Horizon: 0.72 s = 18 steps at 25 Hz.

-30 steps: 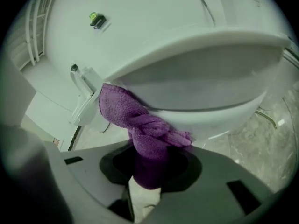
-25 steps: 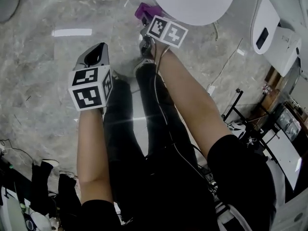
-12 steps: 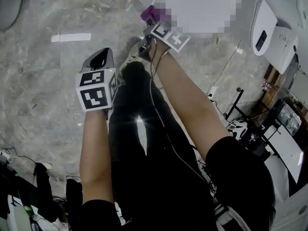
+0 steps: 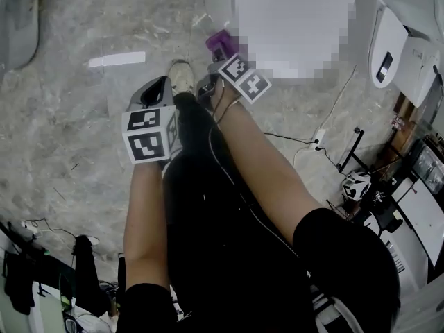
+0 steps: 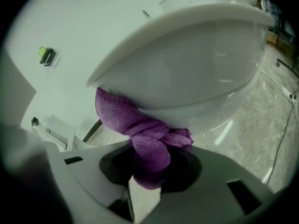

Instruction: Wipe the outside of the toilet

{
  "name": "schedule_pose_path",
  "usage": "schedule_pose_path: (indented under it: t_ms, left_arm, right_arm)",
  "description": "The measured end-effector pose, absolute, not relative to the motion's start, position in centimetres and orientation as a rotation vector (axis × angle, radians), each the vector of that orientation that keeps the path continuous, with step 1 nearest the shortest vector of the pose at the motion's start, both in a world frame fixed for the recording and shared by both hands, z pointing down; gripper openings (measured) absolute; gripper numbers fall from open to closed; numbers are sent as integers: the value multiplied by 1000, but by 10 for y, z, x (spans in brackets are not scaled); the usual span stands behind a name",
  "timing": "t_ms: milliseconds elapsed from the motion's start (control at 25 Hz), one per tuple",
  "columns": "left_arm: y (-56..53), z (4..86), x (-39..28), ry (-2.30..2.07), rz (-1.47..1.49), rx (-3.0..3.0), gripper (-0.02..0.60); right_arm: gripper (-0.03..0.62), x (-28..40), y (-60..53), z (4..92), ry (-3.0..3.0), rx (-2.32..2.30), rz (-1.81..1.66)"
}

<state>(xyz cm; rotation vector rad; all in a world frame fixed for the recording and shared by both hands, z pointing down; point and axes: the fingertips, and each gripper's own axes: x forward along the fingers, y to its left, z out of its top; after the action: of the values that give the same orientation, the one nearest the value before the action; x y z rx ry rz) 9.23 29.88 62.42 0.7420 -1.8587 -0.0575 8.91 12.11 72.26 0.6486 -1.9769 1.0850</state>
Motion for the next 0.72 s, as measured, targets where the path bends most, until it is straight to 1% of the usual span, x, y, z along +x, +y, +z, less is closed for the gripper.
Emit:
schedule_pose_path:
  t_ms: [280,720]
  left_arm:
    - [291,612,36,-1828,-28,741,6]
    - [281,612,-27,-1782,43,801,6]
  right_arm:
    - [121,66,121,722,-1906,769,1180]
    - [121,50,118,724,-1845,920,1252]
